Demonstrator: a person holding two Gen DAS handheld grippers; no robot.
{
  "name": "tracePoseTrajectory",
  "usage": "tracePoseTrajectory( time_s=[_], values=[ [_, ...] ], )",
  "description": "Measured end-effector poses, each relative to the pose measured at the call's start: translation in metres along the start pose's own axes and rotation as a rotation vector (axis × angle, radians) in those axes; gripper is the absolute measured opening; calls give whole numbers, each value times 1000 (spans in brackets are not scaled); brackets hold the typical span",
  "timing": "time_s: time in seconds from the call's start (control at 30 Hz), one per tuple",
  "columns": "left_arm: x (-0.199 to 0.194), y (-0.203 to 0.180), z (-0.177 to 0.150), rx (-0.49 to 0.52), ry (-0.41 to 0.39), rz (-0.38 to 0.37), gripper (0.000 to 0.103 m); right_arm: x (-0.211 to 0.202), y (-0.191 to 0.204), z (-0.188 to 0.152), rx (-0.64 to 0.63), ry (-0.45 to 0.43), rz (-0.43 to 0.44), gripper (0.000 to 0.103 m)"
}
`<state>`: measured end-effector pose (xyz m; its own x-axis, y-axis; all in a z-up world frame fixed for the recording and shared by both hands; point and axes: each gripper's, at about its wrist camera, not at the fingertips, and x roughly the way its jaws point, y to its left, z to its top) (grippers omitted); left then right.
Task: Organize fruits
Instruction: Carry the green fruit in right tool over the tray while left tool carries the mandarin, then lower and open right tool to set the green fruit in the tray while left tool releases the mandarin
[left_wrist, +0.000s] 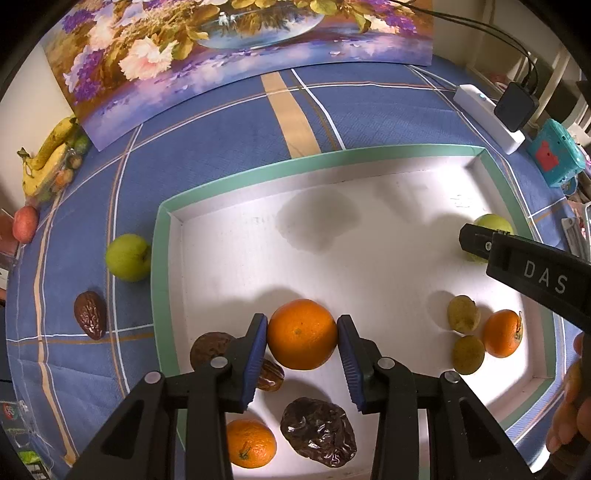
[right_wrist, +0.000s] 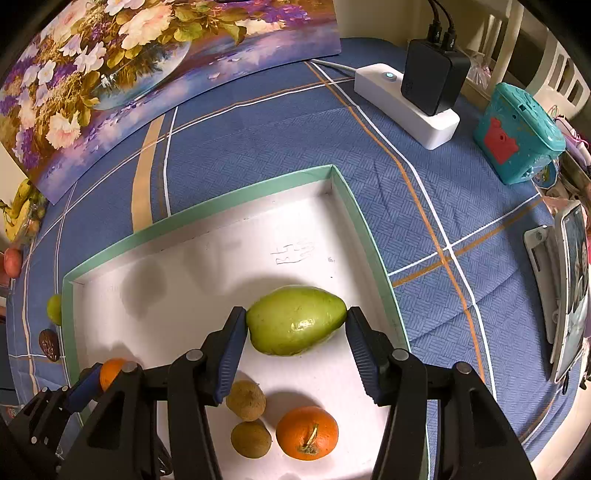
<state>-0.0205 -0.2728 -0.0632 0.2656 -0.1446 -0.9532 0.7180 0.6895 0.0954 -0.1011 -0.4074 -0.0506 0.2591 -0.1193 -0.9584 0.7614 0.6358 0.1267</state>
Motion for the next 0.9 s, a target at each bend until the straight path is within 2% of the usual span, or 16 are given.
tracePoseTrajectory(
  time_s=[0.3,0.63,0.9],
  values=[
    [-16,3,5,-9,-27,-36,44,-10,-2,7,-1,-23,-8,57],
    [-68,38,19,-102,-156,-86,45,-71,8,16,-23,-173,10,57],
    [-92,75,22,-198,-216,-81,45,-109,15,15,-56,-262,5,57]
  ],
)
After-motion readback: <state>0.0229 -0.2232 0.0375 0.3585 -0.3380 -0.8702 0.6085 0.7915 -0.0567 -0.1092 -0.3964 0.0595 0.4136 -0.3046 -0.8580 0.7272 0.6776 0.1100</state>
